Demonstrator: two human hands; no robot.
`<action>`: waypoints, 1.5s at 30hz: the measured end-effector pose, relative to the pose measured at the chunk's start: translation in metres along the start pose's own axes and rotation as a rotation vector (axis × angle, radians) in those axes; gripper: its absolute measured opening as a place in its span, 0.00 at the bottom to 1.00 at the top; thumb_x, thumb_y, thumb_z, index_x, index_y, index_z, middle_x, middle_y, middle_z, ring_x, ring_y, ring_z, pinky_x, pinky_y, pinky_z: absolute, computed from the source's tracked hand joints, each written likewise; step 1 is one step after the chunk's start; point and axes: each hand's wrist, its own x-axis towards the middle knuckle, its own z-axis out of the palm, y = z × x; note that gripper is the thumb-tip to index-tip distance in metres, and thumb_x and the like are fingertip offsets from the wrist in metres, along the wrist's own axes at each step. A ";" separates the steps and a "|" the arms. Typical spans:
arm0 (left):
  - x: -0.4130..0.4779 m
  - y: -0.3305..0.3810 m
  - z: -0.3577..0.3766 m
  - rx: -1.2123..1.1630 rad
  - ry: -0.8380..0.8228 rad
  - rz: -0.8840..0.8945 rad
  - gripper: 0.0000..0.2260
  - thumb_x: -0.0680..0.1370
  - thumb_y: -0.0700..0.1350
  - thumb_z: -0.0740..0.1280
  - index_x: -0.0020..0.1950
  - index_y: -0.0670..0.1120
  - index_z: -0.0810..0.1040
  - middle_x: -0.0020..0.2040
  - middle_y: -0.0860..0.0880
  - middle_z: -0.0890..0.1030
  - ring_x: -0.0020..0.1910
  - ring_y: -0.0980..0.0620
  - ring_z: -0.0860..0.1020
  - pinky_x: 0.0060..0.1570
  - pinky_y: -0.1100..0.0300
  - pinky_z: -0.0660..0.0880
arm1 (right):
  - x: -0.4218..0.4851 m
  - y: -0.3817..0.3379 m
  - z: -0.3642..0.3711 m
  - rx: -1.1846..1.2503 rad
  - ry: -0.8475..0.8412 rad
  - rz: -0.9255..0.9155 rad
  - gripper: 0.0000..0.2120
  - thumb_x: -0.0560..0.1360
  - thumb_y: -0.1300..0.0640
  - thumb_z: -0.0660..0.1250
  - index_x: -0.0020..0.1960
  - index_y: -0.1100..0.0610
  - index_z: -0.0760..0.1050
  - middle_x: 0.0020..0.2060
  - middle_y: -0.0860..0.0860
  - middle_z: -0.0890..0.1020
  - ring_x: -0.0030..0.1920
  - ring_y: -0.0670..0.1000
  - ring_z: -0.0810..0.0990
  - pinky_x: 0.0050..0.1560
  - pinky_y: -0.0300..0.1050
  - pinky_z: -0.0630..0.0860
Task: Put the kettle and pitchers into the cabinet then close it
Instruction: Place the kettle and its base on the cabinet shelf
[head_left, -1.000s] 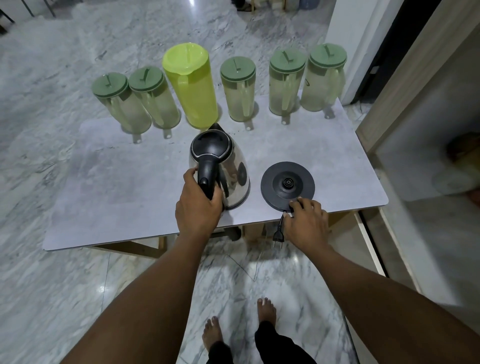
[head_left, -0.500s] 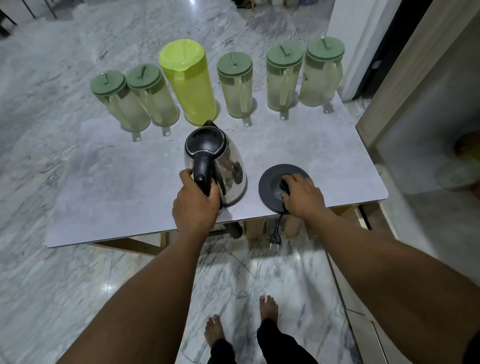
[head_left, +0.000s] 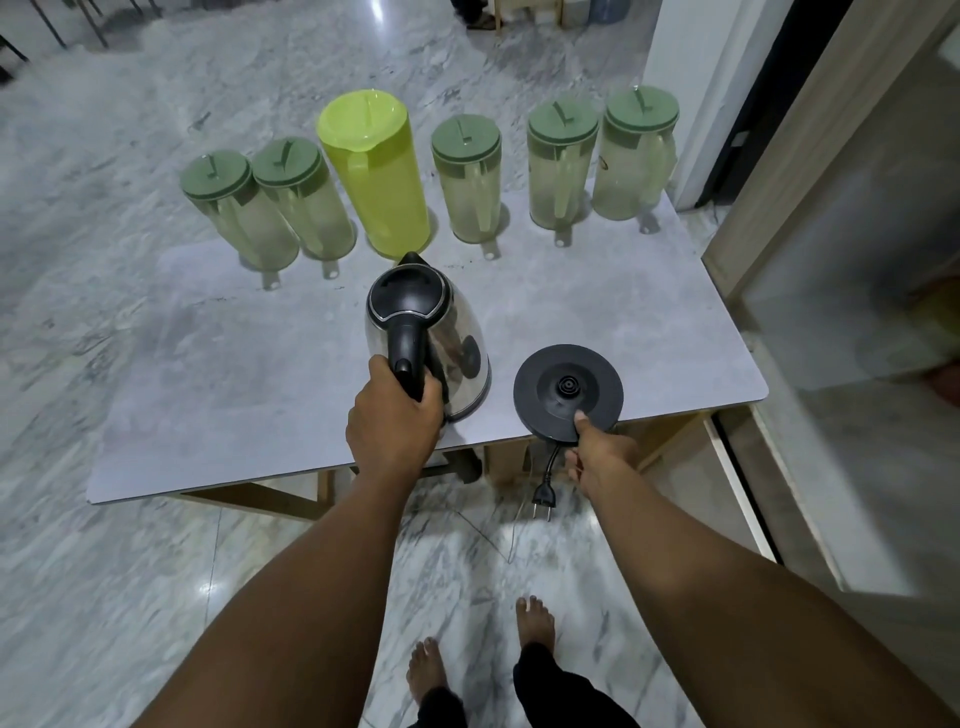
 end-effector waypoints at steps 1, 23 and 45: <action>0.000 -0.002 -0.001 0.001 -0.002 0.009 0.15 0.77 0.56 0.65 0.54 0.45 0.70 0.41 0.47 0.78 0.38 0.43 0.75 0.38 0.53 0.70 | 0.003 0.005 0.001 0.006 -0.009 -0.016 0.29 0.70 0.45 0.76 0.62 0.64 0.75 0.42 0.58 0.85 0.30 0.51 0.81 0.26 0.42 0.73; -0.051 0.048 -0.107 -0.238 -0.230 0.667 0.16 0.76 0.59 0.65 0.51 0.47 0.74 0.42 0.46 0.77 0.44 0.39 0.76 0.42 0.51 0.71 | -0.191 -0.002 -0.198 0.438 0.253 -0.422 0.13 0.77 0.59 0.68 0.59 0.60 0.71 0.45 0.60 0.80 0.36 0.57 0.80 0.25 0.46 0.78; -0.404 0.261 -0.252 -0.845 -0.581 1.408 0.16 0.74 0.60 0.63 0.45 0.49 0.78 0.36 0.49 0.79 0.37 0.47 0.78 0.39 0.52 0.77 | -0.530 0.115 -0.581 0.761 1.006 -0.685 0.09 0.75 0.59 0.64 0.54 0.60 0.72 0.37 0.56 0.75 0.32 0.53 0.74 0.23 0.39 0.70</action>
